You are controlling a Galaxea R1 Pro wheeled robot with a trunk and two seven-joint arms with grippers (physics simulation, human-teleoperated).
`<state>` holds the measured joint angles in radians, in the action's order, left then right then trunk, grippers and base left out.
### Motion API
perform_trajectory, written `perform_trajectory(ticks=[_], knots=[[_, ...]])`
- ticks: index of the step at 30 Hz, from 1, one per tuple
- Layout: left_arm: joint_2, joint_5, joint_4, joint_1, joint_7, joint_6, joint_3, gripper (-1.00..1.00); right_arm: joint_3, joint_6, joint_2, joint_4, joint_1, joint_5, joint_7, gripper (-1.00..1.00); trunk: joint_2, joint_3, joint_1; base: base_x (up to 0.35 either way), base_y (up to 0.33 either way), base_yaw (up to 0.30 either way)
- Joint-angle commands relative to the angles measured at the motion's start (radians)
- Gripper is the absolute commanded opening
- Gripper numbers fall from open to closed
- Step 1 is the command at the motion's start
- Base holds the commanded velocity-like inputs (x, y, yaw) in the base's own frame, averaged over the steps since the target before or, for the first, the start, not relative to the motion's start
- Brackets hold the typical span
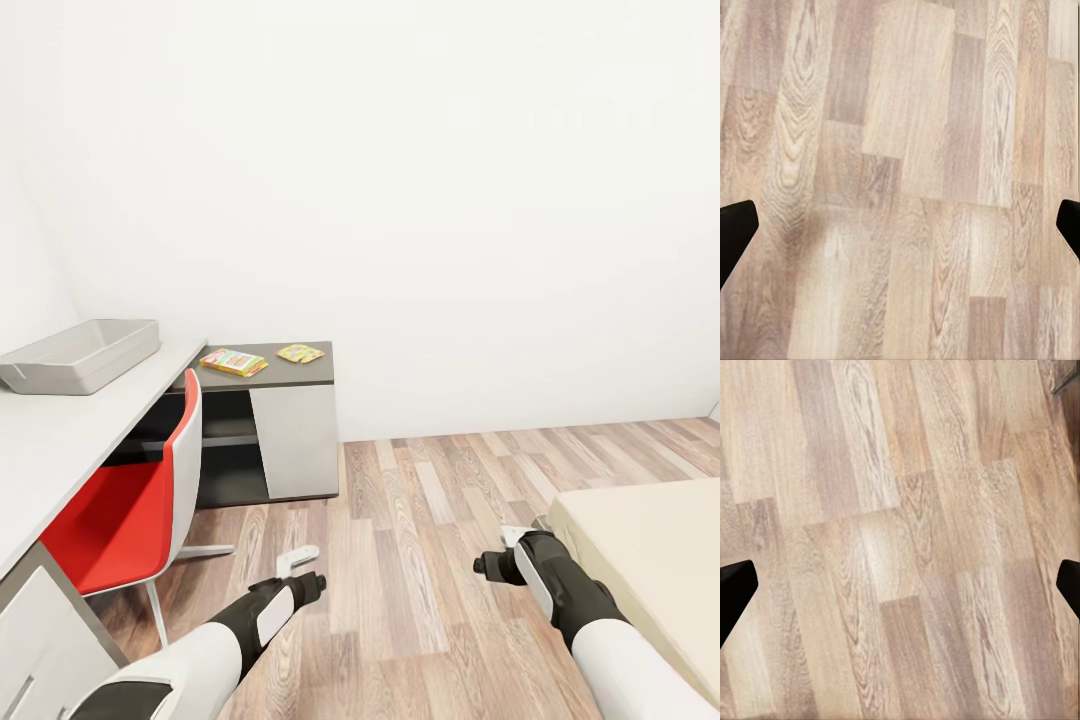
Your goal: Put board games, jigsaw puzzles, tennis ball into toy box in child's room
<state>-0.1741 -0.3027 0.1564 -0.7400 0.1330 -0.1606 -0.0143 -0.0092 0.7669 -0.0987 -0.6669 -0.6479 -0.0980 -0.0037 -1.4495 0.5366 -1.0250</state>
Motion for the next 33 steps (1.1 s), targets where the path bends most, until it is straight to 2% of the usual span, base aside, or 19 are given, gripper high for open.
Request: perform_trajectory(ticks=[1, 7, 9, 12, 15, 16, 17, 18, 19, 20, 22, 23, 25, 28, 33], knots=[[0.000, -0.006, 0.003, 0.000, 0.005, -0.006, -0.001, 1.00, -0.001, 0.004, 0.000, -0.001, 0.000, -0.007, 0.000, 1.00, -0.001, 0.001, 0.000, 0.000, 0.000, 0.000], [0.000, -0.007, 0.045, 0.025, 0.005, 0.016, 0.000, 1.00, -0.002, 0.010, -0.016, -0.020, 0.003, -0.009, 0.001, 1.00, -0.001, 0.001, 0.000, 0.000, 0.000, 0.000], [0.000, -0.007, 0.103, 0.054, 0.006, 0.024, 0.002, 1.00, -0.002, 0.013, -0.026, -0.037, 0.005, -0.010, 0.001, 1.00, -0.001, 0.001, 0.000, 0.000, 0.000, 0.000], [0.000, -0.007, 0.140, 0.073, 0.006, 0.023, 0.005, 1.00, -0.002, 0.014, -0.029, -0.046, 0.006, -0.010, 0.001, 1.00, -0.001, 0.001, 0.000, 0.000, 0.000, 0.000], [0.000, -0.008, 0.280, 0.143, 0.006, -0.011, 0.017, 1.00, -0.003, 0.014, -0.036, -0.066, 0.014, -0.011, 0.003, 1.00, -0.001, 0.001, 0.000, 0.000, 0.000, -0.041], [0.000, -0.008, 0.280, 0.143, 0.006, -0.011, 0.017, 1.00, -0.003, 0.014, -0.036, -0.066, 0.014, -0.011, 0.003, 1.00, -0.001, 0.001, 0.000, 0.000, 0.000, -0.075], [0.000, -0.009, 0.334, 0.167, 0.008, -0.031, 0.024, 1.00, -0.003, 0.014, -0.038, -0.071, 0.017, -0.012, 0.004, 1.00, -0.001, 0.001, 0.000, 0.000, 0.000, -0.115], [0.000, -0.009, 0.334, 0.167, 0.008, -0.031, 0.024, 1.00, -0.003, 0.014, -0.038, -0.071, 0.017, -0.012, 0.004, 1.00, -0.001, 0.001, 0.000, 0.000, 0.000, -0.115], [0.000, -0.012, 0.388, 0.192, 0.010, -0.051, 0.031, 1.00, -0.003, 0.013, -0.039, -0.075, 0.020, -0.012, 0.007, 1.00, -0.001, 0.001, 0.000, 0.000, 0.000, -0.149], [0.000, -0.012, 0.388, 0.192, 0.010, -0.051, 0.031, 1.00, -0.003, 0.013, -0.039, -0.075, 0.020, -0.012, 0.007, 1.00, -0.001, 0.001, 0.000, 0.000, 0.000, -0.149], [0.000, -0.025, 0.488, 0.239, 0.015, -0.084, 0.044, 1.00, -0.003, 0.012, -0.041, -0.081, 0.024, -0.012, 0.019, 1.00, -0.001, 0.001, 0.000, 0.000, 0.000, -0.189], [0.000, -0.025, 0.488, 0.239, 0.015, -0.084, 0.044, 1.00, -0.003, 0.012, -0.041, -0.081, 0.024, -0.012, 0.019, 1.00, -0.001, 0.001, 0.000, 0.000, 0.000, -0.200], [0.000, -0.047, 0.566, 0.275, 0.030, -0.106, 0.057, 1.00, -0.003, 0.009, -0.042, -0.085, 0.030, -0.011, 0.043, 1.00, -0.001, 0.001, 0.000, 0.000, 0.000, -0.226], [0.000, -0.068, 0.614, 0.298, 0.048, -0.121, 0.069, 1.00, -0.002, 0.002, -0.043, -0.087, 0.036, -0.010, 0.074, 1.00, -0.001, 0.001, 0.000, 0.000, 0.000, -0.244], [0.000, -0.091, 0.643, 0.317, 0.064, -0.134, 0.088, 1.00, -0.002, -0.015, -0.044, -0.089, 0.042, -0.007, 0.114, 1.00, -0.001, 0.001, 0.000, 0.000, 0.000, -0.264]])
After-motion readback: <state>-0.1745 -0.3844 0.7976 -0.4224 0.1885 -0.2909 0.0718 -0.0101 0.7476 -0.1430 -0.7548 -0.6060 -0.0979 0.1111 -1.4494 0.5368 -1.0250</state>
